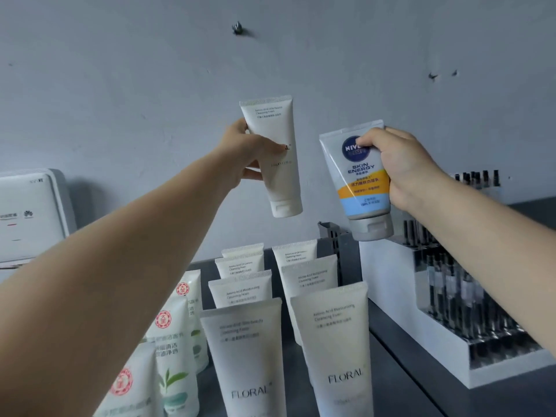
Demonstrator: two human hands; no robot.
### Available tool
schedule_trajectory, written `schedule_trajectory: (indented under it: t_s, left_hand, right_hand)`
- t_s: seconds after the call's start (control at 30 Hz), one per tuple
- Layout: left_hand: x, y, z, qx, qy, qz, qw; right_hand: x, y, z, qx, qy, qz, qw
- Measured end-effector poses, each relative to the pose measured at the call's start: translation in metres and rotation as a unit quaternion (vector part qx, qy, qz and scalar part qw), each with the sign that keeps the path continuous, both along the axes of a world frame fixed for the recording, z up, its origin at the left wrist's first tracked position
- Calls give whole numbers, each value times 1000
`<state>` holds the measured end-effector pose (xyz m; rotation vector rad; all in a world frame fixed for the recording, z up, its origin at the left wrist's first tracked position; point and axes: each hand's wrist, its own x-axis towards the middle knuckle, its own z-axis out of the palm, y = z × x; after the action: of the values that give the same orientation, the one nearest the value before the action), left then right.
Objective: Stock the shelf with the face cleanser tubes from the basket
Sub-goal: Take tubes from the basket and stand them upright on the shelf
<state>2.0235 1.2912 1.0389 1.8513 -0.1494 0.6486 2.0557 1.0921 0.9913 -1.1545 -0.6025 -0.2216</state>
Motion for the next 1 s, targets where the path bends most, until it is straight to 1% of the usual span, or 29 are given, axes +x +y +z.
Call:
schedule_trajectory:
  t_s: [0.13, 0.37, 0.57, 0.7, 0.8, 0.93, 1.0]
  left_hand:
    - [34, 5, -12, -14, 32, 21, 999]
    - [74, 13, -30, 5, 83, 37, 996]
    - [86, 15, -33, 74, 153, 17, 985]
    - [88, 12, -40, 89, 184, 9, 979]
    - [89, 12, -45, 105, 192, 7, 976]
    - [92, 13, -51, 125, 195, 36, 972]
    - [93, 14, -54, 162, 206, 65, 963]
  right_hand:
    - [27, 5, -5, -32, 8, -1, 999]
    - [58, 9, -12, -65, 9, 22, 998]
    - [69, 9, -8, -69, 2, 30, 997]
    - [71, 8, -8, -72, 3, 38, 997]
    - [73, 6, -10, -79, 8, 41, 996]
    - [74, 3, -14, -90, 12, 41, 995]
    - [73, 1, -16, -102, 13, 40, 994]
